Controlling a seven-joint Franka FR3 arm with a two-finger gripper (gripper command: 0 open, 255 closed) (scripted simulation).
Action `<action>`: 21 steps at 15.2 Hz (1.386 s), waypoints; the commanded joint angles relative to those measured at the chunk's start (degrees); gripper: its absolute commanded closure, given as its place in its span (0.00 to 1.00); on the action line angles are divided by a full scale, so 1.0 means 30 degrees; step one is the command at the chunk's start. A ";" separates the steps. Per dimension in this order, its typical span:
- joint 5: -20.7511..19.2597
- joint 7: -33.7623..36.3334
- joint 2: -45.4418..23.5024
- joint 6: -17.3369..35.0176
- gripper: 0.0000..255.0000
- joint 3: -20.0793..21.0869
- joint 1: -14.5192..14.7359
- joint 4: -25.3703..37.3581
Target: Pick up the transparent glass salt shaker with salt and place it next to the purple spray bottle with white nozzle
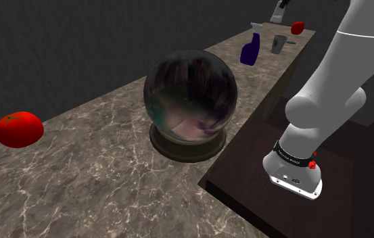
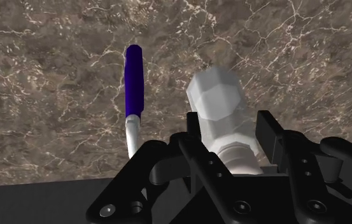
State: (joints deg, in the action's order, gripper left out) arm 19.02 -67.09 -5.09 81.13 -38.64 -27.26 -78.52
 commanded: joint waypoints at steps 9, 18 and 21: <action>-0.0826 -0.0225 0.1216 0.3000 1.00 0.0280 0.0503 -0.3888; -0.1063 -0.0582 0.1683 0.5385 1.00 0.0420 0.0664 -0.6649; -0.1060 -0.0742 0.1733 0.6139 1.00 0.0445 0.0689 -0.7457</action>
State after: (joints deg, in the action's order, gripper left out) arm 15.87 -69.36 -0.01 98.78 -37.43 -25.31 -100.11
